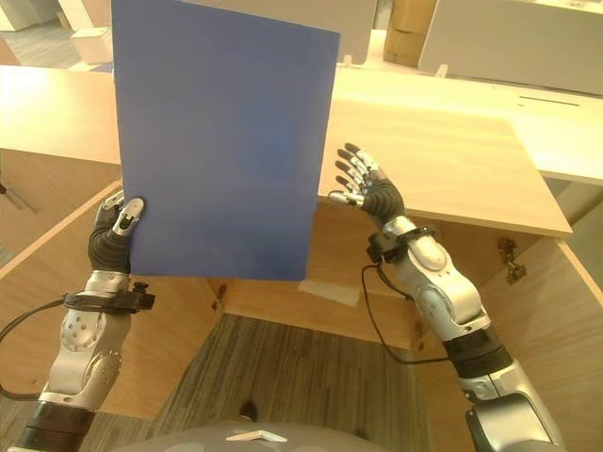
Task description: Put the empty folder in the office cabinet
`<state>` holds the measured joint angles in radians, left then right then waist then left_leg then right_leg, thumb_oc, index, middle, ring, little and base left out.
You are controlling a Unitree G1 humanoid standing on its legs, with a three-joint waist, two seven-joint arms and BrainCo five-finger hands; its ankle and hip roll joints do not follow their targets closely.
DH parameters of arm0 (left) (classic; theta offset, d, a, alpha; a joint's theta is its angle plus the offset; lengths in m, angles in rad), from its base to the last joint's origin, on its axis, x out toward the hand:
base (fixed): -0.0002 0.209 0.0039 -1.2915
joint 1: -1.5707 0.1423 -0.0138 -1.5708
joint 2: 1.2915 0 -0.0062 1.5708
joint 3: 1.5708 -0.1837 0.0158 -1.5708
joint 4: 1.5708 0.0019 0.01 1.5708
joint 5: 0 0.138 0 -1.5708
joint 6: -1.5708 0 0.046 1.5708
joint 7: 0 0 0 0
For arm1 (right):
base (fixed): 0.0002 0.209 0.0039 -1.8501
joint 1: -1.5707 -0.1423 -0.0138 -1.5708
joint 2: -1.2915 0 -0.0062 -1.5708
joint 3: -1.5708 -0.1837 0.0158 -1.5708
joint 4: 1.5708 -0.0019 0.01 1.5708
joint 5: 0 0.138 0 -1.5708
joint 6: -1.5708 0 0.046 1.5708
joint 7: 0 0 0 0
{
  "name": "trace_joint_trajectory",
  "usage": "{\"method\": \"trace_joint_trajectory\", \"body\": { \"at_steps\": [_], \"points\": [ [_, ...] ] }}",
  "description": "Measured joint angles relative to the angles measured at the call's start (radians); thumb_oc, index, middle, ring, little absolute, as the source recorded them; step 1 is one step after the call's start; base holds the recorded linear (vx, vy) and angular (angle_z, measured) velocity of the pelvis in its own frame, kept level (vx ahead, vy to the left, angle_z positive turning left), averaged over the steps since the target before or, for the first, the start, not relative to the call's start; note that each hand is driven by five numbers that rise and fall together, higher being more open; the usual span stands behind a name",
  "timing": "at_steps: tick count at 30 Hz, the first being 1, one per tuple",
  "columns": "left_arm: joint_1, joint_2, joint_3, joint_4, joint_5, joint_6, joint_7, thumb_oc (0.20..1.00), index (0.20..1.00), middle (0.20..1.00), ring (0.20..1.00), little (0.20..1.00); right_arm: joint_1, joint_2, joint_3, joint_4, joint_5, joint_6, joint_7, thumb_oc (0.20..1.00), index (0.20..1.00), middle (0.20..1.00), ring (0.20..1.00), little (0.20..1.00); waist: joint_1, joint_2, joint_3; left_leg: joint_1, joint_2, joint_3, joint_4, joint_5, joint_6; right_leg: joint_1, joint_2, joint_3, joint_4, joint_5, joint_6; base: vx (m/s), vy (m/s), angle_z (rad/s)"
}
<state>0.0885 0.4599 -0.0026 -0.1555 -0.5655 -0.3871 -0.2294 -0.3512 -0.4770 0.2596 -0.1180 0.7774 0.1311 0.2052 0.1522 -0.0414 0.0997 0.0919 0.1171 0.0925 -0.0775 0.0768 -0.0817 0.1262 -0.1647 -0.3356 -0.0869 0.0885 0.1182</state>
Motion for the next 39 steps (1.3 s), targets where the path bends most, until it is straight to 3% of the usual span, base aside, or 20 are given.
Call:
{"method": "trace_joint_trajectory", "body": {
  "at_steps": [7,26,27,28,29,30,34,36,39],
  "points": [
    [-0.001,0.001,0.0,0.0,0.0,0.009,0.0,0.2,0.2,0.2,0.2,0.2,-0.057,0.0,0.033,-0.009,0.071,0.067,0.013,1.0,1.0,1.0,1.0,1.0,0.001,-0.009,0.005,0.0,0.0,-0.001,0.0,0.001,0.0,0.001,0.0,-0.001,0.0,0.0,0.0,0.0,0.0,0.0],
    [-0.006,0.002,-0.052,0.007,-0.012,0.044,0.002,0.2,0.2,0.2,0.2,0.2,-0.188,0.009,0.097,-0.047,0.148,0.109,-0.093,1.0,1.0,1.0,1.0,1.0,0.004,-0.01,0.005,0.002,0.0,0.001,0.001,0.001,0.0,0.001,0.0,0.001,0.0,0.001,0.0,0.0,0.0,0.0],
    [-0.007,0.002,-0.059,0.009,-0.019,0.057,0.003,0.2,0.2,0.2,0.2,0.2,-0.189,0.024,0.097,-0.045,0.148,0.11,-0.113,0.542,0.542,0.542,0.542,0.542,0.004,-0.01,0.005,0.002,0.0,0.001,0.001,0.001,0.0,0.001,0.0,0.001,0.0,0.001,0.0,0.0,0.0,0.0],
    [-0.008,0.002,-0.068,0.016,-0.021,0.059,0.006,0.2,0.2,0.2,0.2,0.2,-0.19,0.033,0.097,-0.043,0.148,0.11,-0.125,0.285,0.285,0.285,0.285,0.285,0.005,-0.009,0.006,0.002,0.0,0.002,0.001,0.001,0.0,0.001,0.0,0.001,0.0,0.001,0.0,0.0,0.0,0.0],
    [-0.008,0.002,-0.068,0.016,-0.021,0.059,0.006,0.2,0.2,0.2,0.2,0.2,-0.19,0.033,0.097,-0.043,0.148,0.11,-0.125,0.285,0.285,0.285,0.285,0.285,0.005,-0.009,0.006,0.002,0.0,0.002,0.001,0.001,0.0,0.001,0.0,0.001,0.0,0.001,0.0,0.0,0.0,0.0],
    [-0.012,0.001,-0.076,0.031,-0.022,0.06,0.006,0.2,0.2,0.2,0.2,0.2,-0.19,0.039,0.097,-0.039,0.148,0.111,-0.135,0.2,0.2,0.2,0.2,0.2,0.008,-0.01,0.005,0.003,0.0,0.002,0.001,0.001,0.0,0.001,0.0,0.001,0.0,0.001,0.0,0.0,0.0,0.0],
    [-0.013,0.002,-0.093,0.039,-0.021,0.06,0.016,0.2,0.2,0.2,0.2,0.2,-0.19,0.046,0.1,-0.03,0.144,0.114,-0.156,0.2,0.2,0.2,0.2,0.2,0.018,-0.009,0.006,0.003,0.0,0.001,0.001,0.002,0.0,0.002,0.001,0.001,0.0,0.001,0.0,0.0,0.0,0.0],
    [-0.013,0.002,-0.104,0.039,-0.019,0.06,0.038,1.0,1.0,1.0,1.0,1.0,-0.19,0.046,0.1,-0.03,0.13,0.113,-0.152,0.2,0.2,0.2,0.2,0.2,0.02,-0.009,0.006,0.003,0.0,0.001,0.001,0.002,0.0,0.002,0.0,0.001,0.0,0.001,0.0,0.0,0.0,0.0],
    [-0.013,0.0,-0.116,0.043,-0.015,0.06,0.101,1.0,1.0,1.0,1.0,1.0,-0.187,0.046,0.1,-0.025,0.043,0.094,-0.145,0.2,0.2,0.2,0.2,0.2,0.016,-0.01,0.005,0.003,0.0,0.001,0.001,0.002,0.0,0.002,0.001,0.002,0.0,0.001,0.0,0.0,0.0,0.0]
  ]
}}
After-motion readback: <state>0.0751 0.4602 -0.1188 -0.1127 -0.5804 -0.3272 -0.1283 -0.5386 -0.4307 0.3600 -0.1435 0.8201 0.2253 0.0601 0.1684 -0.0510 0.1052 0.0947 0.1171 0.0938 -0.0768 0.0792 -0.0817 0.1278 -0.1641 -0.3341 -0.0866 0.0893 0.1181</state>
